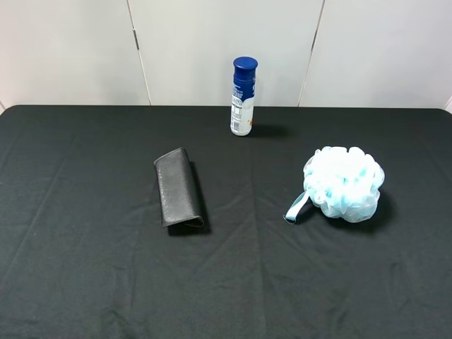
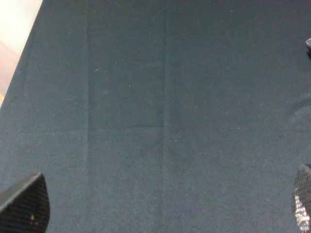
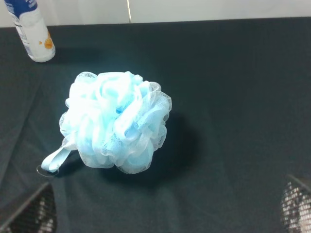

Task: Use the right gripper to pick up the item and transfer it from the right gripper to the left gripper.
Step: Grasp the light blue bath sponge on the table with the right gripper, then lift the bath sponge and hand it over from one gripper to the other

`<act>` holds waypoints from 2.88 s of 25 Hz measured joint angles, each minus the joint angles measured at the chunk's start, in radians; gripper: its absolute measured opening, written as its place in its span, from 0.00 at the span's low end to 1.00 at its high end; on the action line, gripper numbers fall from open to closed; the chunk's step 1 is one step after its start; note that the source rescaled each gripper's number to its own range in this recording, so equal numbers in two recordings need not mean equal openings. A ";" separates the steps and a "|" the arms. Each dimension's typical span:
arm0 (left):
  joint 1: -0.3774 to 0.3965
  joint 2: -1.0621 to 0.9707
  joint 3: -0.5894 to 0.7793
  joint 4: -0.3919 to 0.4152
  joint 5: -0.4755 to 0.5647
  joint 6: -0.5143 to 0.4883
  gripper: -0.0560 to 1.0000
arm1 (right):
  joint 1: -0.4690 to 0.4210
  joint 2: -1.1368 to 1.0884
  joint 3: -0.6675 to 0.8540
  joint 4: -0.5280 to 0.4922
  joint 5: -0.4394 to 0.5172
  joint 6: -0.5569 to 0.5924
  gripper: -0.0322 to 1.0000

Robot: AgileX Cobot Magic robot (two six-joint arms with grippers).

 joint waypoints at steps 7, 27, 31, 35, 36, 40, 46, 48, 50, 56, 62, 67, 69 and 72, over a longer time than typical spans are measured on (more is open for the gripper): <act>0.000 0.000 0.000 0.000 0.000 0.000 1.00 | 0.000 0.000 0.000 0.000 0.000 0.000 1.00; 0.000 0.000 0.000 -0.001 0.000 0.000 1.00 | 0.000 0.042 -0.020 0.012 0.000 0.054 1.00; 0.000 0.000 0.000 -0.001 0.000 0.000 1.00 | 0.000 0.261 -0.119 0.011 -0.011 0.093 1.00; 0.000 0.000 0.000 0.000 0.000 0.000 1.00 | 0.000 0.535 -0.243 0.011 -0.046 0.054 1.00; 0.000 0.000 0.000 0.000 0.000 0.000 1.00 | 0.000 0.595 -0.273 0.011 -0.057 0.040 1.00; 0.000 0.000 0.000 0.000 -0.002 0.000 1.00 | 0.000 0.862 -0.377 0.027 -0.068 -0.021 1.00; 0.000 0.000 0.000 0.000 -0.007 0.000 1.00 | 0.029 1.204 -0.483 0.072 -0.091 -0.131 1.00; 0.000 0.000 0.000 0.000 -0.007 0.000 1.00 | 0.069 1.286 -0.496 0.072 -0.116 -0.140 1.00; 0.000 0.000 0.000 0.000 -0.007 0.000 1.00 | 0.117 1.367 -0.500 0.064 -0.153 -0.143 1.00; 0.000 0.000 0.000 0.000 -0.007 0.000 1.00 | 0.187 1.590 -0.501 0.018 -0.257 -0.132 1.00; 0.000 0.000 0.000 0.000 -0.007 0.000 1.00 | 0.187 1.757 -0.501 0.008 -0.339 -0.121 1.00; 0.000 0.000 0.000 0.000 -0.007 0.000 1.00 | 0.187 1.815 -0.503 0.012 -0.356 -0.121 0.85; 0.000 0.000 0.000 0.000 -0.007 0.000 1.00 | 0.188 1.815 -0.505 0.011 -0.356 -0.121 0.50; 0.000 0.000 0.000 0.000 -0.007 0.000 1.00 | 0.190 1.814 -0.508 0.011 -0.355 -0.121 0.43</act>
